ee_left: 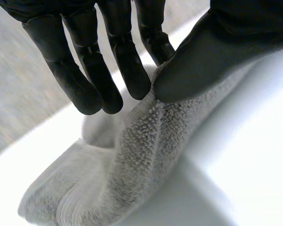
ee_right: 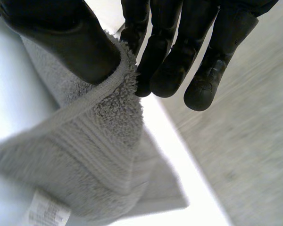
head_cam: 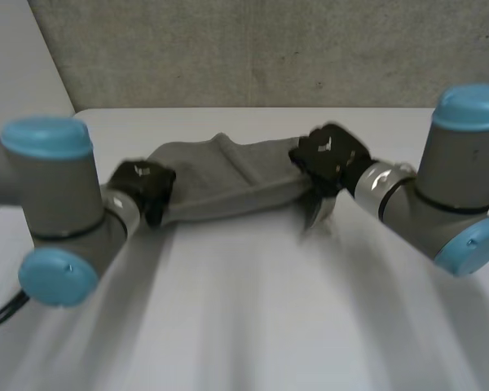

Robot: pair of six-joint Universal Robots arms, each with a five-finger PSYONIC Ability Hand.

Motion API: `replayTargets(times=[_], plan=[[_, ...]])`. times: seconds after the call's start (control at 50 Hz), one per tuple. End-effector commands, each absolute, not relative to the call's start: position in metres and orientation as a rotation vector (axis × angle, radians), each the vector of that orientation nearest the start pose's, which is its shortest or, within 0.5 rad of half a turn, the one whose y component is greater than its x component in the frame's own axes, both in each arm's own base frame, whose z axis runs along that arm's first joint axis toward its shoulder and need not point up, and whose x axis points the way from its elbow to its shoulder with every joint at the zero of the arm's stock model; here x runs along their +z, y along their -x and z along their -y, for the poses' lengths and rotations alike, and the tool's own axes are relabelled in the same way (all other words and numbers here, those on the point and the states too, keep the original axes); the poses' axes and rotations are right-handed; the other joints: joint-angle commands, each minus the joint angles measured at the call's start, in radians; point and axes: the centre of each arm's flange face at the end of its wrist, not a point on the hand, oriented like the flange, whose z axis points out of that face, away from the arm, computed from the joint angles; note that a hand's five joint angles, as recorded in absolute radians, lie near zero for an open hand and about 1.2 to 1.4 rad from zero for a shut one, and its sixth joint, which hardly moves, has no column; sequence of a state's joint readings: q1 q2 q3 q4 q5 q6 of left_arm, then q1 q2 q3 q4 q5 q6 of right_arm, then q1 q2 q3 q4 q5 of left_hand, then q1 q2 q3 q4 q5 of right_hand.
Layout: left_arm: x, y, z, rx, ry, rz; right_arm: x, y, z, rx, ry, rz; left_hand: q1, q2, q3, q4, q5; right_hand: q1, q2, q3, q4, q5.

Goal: Fold the towel.

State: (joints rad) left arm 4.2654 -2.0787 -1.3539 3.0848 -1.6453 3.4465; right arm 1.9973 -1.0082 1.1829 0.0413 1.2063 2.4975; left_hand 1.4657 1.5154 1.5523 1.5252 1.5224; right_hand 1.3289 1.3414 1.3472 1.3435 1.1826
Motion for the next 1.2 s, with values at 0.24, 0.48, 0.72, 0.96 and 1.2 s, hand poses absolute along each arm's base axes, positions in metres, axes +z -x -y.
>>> replayTargets(times=[0.24, 0.48, 0.72, 0.96, 1.2], plan=[[0.164, 0.269, 0.264, -1.786, -1.037, -2.291, 0.148, -0.295, 0.285, -1.543, 1.51, -2.111, -0.069, -0.119, -0.156, -0.129, -0.301, 0.067, 0.055, 0.049, 0.053, 0.039], [0.162, 0.269, 0.263, -1.791, -1.035, -2.291, 0.137, -0.277, 0.299, -1.649, 1.353, -2.206, -0.069, -0.119, -0.156, -0.129, -0.301, -0.577, -0.59, -0.596, -0.592, -0.605], [0.162, 0.269, 0.262, -1.792, -1.032, -2.294, 0.132, -0.264, 0.311, -1.667, 1.314, -2.255, -0.069, -0.119, -0.156, -0.129, -0.301, -0.531, -0.543, -0.549, -0.545, -0.559], [0.16, 0.271, 0.265, -1.826, -1.026, -2.273, 0.15, -0.257, 0.318, -1.751, 1.285, -2.23, -0.286, -0.336, -0.373, -0.346, -0.518, 0.067, 0.055, 0.049, 0.053, 0.039], [0.152, 0.267, 0.274, -1.866, -1.027, -2.205, 0.188, -0.229, 0.336, -1.911, 1.208, -2.237, -0.703, -0.753, -0.789, -0.762, -0.934, 0.067, 0.055, 0.049, 0.053, 0.039]])
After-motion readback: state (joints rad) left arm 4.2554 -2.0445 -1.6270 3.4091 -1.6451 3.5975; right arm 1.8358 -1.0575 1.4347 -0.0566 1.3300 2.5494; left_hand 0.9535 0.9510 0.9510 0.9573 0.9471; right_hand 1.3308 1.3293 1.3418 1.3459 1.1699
